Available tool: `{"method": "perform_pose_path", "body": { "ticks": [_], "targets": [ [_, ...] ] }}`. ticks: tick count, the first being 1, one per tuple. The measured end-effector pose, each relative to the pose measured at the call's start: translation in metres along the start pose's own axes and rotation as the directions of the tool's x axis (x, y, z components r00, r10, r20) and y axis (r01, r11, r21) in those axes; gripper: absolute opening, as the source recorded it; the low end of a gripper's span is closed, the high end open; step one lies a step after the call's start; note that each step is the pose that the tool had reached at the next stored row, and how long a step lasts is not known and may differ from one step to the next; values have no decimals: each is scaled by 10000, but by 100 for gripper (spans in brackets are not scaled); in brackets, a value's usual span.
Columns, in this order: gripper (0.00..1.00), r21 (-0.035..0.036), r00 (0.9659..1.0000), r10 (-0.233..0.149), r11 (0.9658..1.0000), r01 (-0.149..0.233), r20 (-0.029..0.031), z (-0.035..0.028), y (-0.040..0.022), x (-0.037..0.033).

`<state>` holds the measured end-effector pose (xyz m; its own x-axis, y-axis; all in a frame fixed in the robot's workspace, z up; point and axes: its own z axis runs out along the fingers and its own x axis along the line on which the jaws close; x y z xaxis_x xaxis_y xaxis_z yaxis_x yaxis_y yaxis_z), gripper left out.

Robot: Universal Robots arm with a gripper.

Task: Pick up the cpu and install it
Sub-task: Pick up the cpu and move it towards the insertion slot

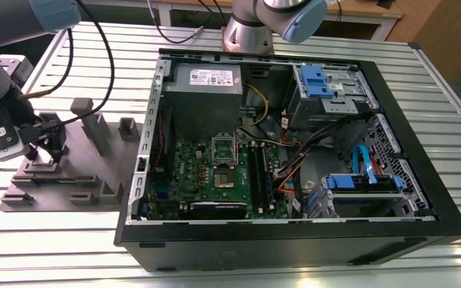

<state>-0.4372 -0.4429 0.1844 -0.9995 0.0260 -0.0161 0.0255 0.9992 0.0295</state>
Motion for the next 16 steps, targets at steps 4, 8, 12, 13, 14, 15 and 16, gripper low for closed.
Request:
{"method": "perform_pose_path", "body": {
  "ticks": [4,8,12,13,14,15,16],
  "targets": [
    [53,3,10000,0,10000,0,-4,-31,0,0],
    [53,3,10000,0,10000,0,-4,-36,1,0],
    [53,4,10000,-18,10000,18,-6,-24,0,3],
    [53,4,10000,-32,10000,32,-7,-17,0,5],
    [53,3,10000,-57,10000,57,-7,-10,0,5],
    [53,3,10000,-91,10000,91,-10,-2,-1,6],
    [53,6,9999,-129,9999,129,-14,4,-1,7]
  ]
}}
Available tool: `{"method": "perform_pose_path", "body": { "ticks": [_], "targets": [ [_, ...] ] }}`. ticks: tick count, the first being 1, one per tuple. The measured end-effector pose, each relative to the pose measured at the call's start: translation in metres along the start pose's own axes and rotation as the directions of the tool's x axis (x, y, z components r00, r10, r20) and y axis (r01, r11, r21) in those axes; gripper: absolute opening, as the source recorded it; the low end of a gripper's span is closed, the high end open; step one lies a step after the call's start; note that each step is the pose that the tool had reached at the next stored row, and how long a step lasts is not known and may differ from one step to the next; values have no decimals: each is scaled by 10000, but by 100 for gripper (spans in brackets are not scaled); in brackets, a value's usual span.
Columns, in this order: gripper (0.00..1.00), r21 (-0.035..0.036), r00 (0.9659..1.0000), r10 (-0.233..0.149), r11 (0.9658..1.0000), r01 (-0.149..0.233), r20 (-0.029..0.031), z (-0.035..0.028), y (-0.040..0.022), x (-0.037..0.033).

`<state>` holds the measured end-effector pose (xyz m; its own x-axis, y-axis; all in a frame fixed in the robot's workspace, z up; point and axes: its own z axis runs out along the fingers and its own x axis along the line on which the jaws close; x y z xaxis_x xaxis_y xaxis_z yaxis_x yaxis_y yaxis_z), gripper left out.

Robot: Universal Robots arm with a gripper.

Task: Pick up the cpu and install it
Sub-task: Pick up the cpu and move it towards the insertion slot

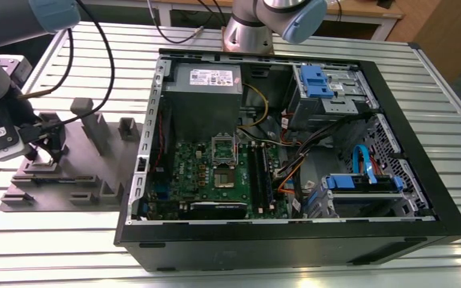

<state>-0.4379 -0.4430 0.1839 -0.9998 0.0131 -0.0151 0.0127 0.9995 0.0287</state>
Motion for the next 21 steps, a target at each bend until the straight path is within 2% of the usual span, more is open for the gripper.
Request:
{"method": "perform_pose_path", "body": {
  "ticks": [6,21],
  "targets": [
    [53,-7,9998,-205,9998,205,0,17,0,0],
    [53,-31,9996,-290,9996,290,-1,10,0,0]
  ]
}}
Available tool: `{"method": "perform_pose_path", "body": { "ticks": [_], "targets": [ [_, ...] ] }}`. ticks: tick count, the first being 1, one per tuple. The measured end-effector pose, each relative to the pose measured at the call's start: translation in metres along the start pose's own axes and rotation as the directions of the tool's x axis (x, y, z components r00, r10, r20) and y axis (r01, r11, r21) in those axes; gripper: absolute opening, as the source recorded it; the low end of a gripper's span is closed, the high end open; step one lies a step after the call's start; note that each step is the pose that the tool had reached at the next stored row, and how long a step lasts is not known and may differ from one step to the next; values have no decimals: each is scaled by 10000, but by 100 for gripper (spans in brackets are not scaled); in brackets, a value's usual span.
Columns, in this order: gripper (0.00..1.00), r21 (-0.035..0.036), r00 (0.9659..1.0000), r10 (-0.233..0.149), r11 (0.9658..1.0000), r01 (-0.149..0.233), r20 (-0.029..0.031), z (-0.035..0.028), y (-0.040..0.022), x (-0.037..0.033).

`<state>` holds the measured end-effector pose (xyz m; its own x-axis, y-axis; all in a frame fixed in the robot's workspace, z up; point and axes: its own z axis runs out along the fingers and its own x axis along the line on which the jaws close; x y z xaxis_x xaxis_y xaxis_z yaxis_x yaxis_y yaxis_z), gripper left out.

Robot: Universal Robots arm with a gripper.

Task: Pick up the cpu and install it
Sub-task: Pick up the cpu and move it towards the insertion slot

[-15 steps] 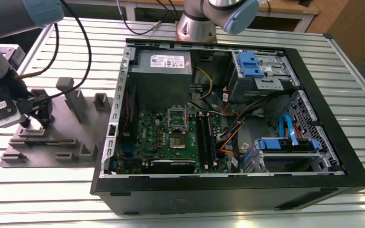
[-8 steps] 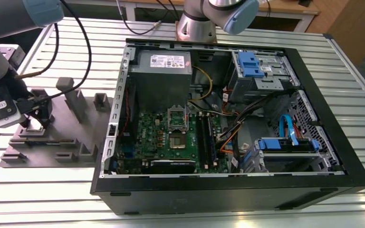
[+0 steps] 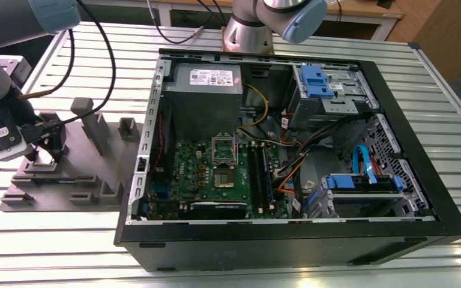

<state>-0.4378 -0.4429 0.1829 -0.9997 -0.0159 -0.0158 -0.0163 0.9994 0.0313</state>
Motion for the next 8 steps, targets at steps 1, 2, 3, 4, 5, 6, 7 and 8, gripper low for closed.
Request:
{"method": "perform_pose_path", "body": {
  "ticks": [1,2,3,4,5,6,7,8],
  "targets": [
    [53,0,10000,0,10000,0,0,0,0,0],
    [53,0,10000,-1,10000,1,0,0,0,0],
    [53,0,10000,-8,10000,8,0,0,0,0],
    [53,-1,10000,-50,10000,50,-1,0,0,0],
    [53,-1,9999,-116,9999,116,-4,0,0,0],
    [53,-3,9998,-197,9998,197,-6,0,0,0],
    [53,-4,9997,-255,9997,255,-8,0,0,0],
    [53,-4,9995,-301,9995,301,-10,0,0,0]
  ]
}}
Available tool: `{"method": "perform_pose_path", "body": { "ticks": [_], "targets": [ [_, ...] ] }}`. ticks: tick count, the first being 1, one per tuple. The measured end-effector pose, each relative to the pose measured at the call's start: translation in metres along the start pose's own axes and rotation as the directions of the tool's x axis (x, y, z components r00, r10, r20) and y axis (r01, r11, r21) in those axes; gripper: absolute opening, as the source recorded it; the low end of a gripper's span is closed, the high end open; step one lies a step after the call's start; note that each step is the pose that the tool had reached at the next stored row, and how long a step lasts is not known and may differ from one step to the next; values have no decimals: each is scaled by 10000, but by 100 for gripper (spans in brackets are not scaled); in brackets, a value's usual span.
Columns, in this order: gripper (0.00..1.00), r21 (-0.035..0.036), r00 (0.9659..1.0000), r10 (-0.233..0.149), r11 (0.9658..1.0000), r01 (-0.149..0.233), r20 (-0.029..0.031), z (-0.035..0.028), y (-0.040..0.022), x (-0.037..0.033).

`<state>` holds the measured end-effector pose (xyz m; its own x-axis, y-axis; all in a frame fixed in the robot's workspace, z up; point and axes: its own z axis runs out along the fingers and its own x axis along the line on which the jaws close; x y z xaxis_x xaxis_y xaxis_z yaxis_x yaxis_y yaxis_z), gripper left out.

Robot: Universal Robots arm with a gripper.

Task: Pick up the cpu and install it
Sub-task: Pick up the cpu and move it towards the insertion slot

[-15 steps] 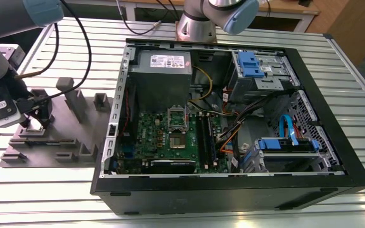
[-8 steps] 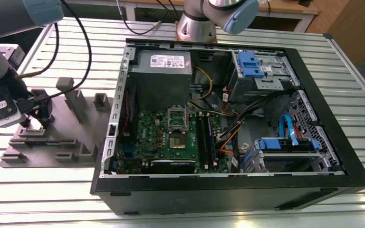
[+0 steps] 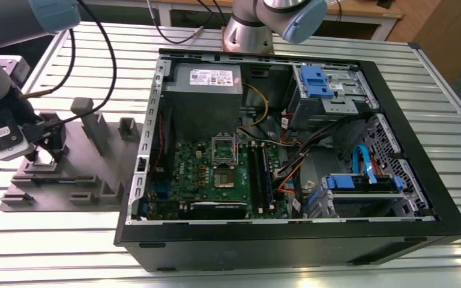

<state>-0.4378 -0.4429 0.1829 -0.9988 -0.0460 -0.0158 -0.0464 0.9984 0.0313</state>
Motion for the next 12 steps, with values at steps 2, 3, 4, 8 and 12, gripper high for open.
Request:
{"method": "perform_pose_path", "body": {
  "ticks": [2,3,4,8,12],
  "targets": [
    [53,-1,10000,-19,10000,19,0,0,0,0],
    [53,-1,10000,-24,10000,24,0,0,0,0],
    [53,-1,10000,-29,10000,29,0,1,0,0],
    [52,-1,10000,-47,10000,47,0,1,0,0],
    [47,-1,10000,-67,10000,67,-2,0,0,0]
  ]
}}
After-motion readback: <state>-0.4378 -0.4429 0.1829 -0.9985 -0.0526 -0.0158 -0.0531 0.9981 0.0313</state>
